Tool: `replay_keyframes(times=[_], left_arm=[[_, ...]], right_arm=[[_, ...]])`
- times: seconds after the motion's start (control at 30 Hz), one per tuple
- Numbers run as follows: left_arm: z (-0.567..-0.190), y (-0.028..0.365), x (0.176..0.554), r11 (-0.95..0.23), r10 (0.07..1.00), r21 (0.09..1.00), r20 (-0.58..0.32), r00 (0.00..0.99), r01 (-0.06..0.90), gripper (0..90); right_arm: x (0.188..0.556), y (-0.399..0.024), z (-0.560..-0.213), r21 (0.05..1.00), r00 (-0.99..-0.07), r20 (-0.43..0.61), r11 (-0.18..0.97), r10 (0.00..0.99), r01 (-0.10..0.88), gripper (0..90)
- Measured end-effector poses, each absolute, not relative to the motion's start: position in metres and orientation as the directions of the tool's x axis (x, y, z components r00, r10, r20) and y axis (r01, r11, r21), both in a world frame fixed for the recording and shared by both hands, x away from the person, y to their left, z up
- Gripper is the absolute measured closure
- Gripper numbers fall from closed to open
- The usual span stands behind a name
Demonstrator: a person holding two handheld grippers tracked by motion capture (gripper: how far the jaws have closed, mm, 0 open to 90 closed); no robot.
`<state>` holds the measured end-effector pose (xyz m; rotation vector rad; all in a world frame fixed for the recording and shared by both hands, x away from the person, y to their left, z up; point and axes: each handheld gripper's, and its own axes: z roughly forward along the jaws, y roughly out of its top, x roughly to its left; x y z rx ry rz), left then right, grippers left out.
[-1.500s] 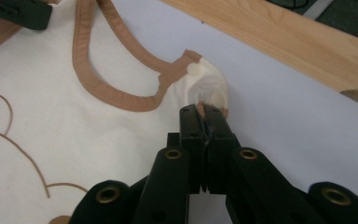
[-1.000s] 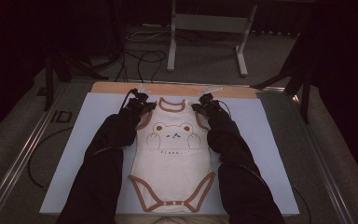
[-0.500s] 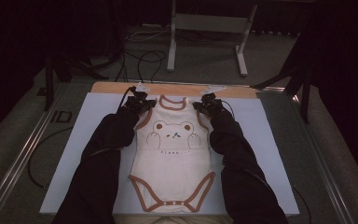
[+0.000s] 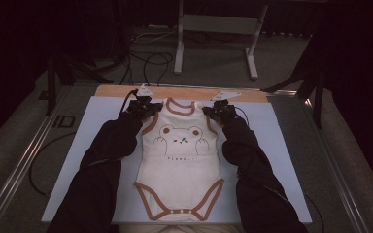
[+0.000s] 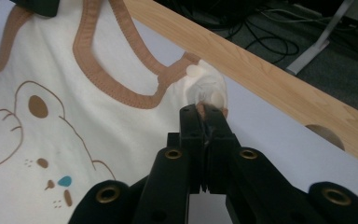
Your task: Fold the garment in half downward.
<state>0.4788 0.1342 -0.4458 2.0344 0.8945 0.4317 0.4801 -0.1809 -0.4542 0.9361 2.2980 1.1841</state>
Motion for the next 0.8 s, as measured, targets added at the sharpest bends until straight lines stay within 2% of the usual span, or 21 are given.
replay_keyframes(times=[0.8], left_arm=[[-0.431,0.146,0.435,-0.358,0.693,0.848,-0.039,0.72,0.391,88.4]], right_arm=[[0.435,-0.184,-0.433,0.869,-0.74,-0.05,0.394,0.671,0.298,88.9]])
